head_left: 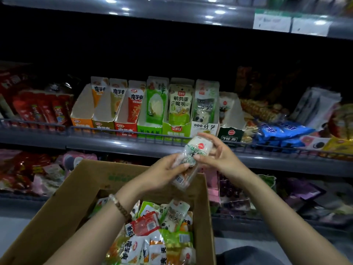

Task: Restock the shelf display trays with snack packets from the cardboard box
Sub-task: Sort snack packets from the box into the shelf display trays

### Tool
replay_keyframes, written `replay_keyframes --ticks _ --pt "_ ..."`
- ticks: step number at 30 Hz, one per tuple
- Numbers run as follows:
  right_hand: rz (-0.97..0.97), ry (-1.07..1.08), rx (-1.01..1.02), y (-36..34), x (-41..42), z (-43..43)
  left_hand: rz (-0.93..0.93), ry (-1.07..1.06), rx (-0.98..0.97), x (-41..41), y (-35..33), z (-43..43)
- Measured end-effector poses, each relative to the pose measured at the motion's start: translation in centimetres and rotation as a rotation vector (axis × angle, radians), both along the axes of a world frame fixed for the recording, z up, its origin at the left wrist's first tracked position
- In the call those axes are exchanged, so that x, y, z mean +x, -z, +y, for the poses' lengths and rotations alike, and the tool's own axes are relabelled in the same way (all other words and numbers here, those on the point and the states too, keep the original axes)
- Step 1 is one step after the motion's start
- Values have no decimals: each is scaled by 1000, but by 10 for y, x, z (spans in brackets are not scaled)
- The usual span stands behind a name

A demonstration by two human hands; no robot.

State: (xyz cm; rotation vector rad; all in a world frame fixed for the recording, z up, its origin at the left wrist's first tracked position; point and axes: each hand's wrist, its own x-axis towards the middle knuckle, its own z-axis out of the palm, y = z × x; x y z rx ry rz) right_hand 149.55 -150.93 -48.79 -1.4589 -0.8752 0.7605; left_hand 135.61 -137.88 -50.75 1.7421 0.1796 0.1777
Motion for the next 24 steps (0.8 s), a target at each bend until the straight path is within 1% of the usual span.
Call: replay_keyframes --ticks 3,5,8,10,11,12,14,16,17,19,21,22,24 --pt "-25 54 -16 -18 29 -11 -37 12 65 33 -10 -7" --pt "-42 84 -24 -27 49 -18 -73 29 53 58 -17 -12" --pt "-27 103 9 -40 81 -25 -125 11 88 93 -26 -18" --pt "-59 118 22 -52 103 -28 -149 -20 118 111 -33 -21" --pt "-90 134 23 -61 115 -29 -156 -65 183 119 -37 -20" --pt "-114 165 29 -70 127 -30 -165 -139 290 126 -41 -17" --pt "-135 245 64 -87 155 -29 -184 -270 563 140 -46 -7" --pt "-235 310 70 -99 183 -19 -158 -299 810 151 -46 5" --pt "-308 333 46 -102 195 -12 -125 -284 899 157 -45 10" --pt "-430 351 -38 -104 215 6 -37 -243 1027 168 -39 19" --pt "-576 304 -192 -100 225 24 15 -220 1119 177 -33 25" --pt "-637 256 -255 -95 228 34 14 -216 1151 181 -31 27" --pt "-661 171 -294 -82 232 52 -21 -225 1196 184 -27 29"
